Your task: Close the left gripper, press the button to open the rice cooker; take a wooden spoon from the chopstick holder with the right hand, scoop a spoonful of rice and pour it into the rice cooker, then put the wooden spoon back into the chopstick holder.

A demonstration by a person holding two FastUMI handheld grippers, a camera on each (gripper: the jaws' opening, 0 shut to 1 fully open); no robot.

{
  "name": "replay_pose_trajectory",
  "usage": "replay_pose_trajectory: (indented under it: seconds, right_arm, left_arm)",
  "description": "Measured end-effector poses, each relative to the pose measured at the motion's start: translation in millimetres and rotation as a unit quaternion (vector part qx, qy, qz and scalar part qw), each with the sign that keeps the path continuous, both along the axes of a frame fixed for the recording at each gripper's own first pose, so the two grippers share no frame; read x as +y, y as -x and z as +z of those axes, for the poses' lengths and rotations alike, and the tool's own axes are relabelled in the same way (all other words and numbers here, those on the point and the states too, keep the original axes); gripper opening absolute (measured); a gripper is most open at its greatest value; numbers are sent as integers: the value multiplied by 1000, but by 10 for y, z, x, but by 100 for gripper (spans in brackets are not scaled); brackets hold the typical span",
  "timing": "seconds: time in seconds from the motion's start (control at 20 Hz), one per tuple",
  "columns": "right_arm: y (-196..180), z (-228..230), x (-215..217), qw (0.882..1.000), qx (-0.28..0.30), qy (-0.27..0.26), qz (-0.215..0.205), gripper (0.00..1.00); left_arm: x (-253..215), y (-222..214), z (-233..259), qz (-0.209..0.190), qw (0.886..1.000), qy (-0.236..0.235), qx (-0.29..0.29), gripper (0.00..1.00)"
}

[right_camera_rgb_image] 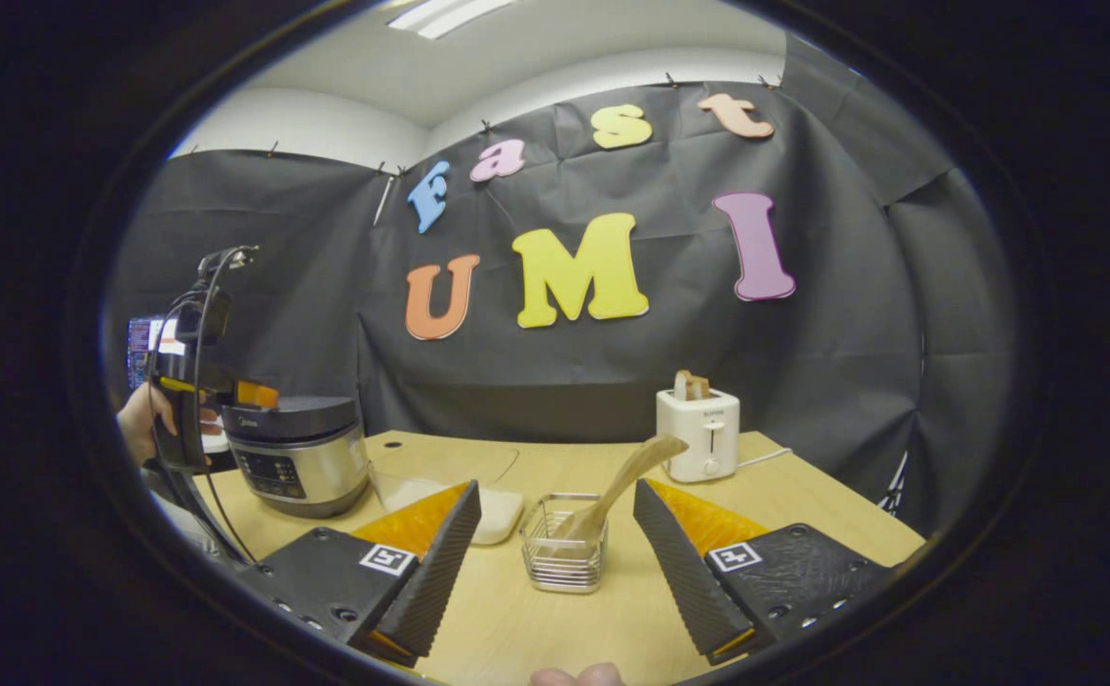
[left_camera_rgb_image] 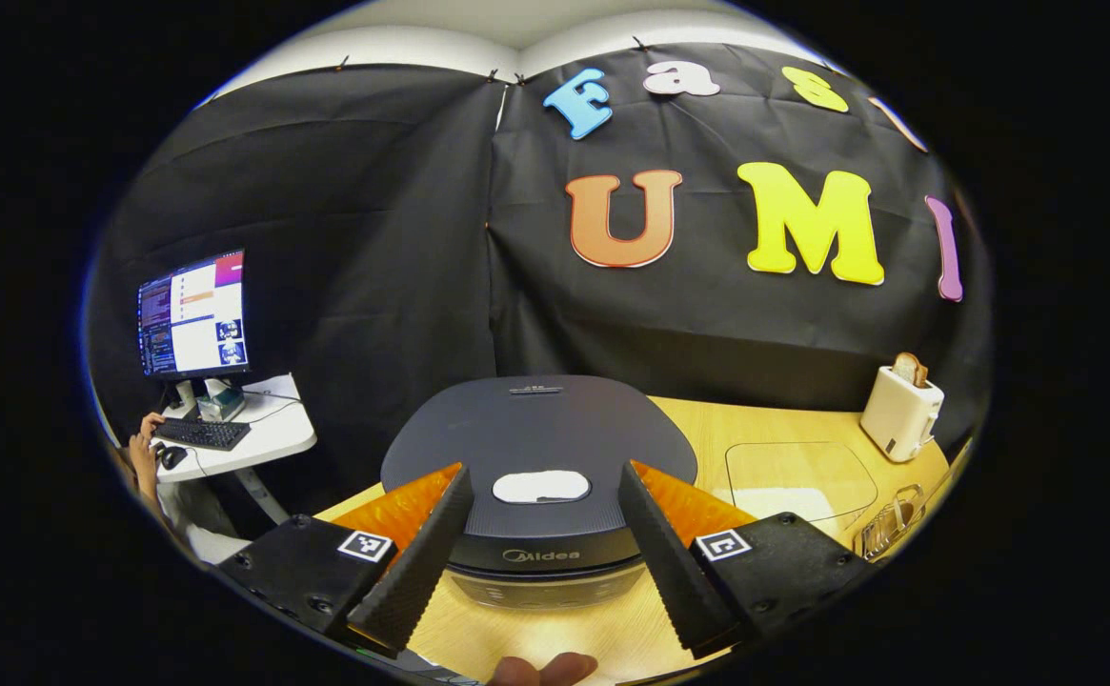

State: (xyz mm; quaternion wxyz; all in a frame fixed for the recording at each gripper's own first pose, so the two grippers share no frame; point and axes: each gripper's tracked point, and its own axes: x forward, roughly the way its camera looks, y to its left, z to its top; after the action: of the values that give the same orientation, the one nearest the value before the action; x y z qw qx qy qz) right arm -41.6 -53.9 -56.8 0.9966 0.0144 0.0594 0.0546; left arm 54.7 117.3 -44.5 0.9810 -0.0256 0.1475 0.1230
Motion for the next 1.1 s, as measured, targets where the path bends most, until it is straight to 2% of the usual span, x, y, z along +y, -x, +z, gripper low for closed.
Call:
replay_pose_trajectory:
  seconds: [0.05, 0.1, 0.15, 0.3, 0.45, 0.55, 0.6, 0.75, 0.8, 0.85, 1.1]
  right_arm:
    - [2, -12, 5, 1000, 1, 0, 1, 96]
    - [-2, -23, 0, 1000, 0, 0, 1, 92]
    - [-5, -17, -2, 1000, -1, -3, 1, 96]
    - [-25, -38, -35, 1000, -5, -10, -3, 95]
    - [-76, -111, -54, 1000, 2, -18, -5, 96]
    - [-101, -152, -39, 999, 6, -31, -3, 96]
    - [-114, -161, -31, 999, 7, -34, -4, 92]
    - [-153, -179, -1, 999, 5, -34, -1, 92]
    - [-158, -181, 3, 999, 5, -34, -1, 92]
    - [-164, -182, 8, 999, 5, -34, 0, 92]
    - [-153, -174, -48, 999, 6, -32, -8, 92]
  left_arm:
    - [-15, -10, 2, 0, 1000, -6, -5, 99]
    - [-17, -12, -2, -1, 1000, -12, -7, 100]
    - [-16, -15, -13, 0, 1000, -15, -8, 99]
    - [-5, 2, -18, 2, 1000, -10, -18, 99]
    - [-11, -4, -21, -7, 999, -35, -34, 100]
    - [-28, 25, -128, -17, 999, -33, -30, 99]
    - [-39, 8, -100, -21, 998, -43, -44, 100]
    - [-5, 13, -105, -28, 997, -47, -50, 97]
    - [-11, 11, -110, -29, 997, -41, -50, 91]
    - [-20, 7, -98, -31, 997, -43, -49, 97]
    - [-8, 6, -76, -32, 997, -41, -55, 97]
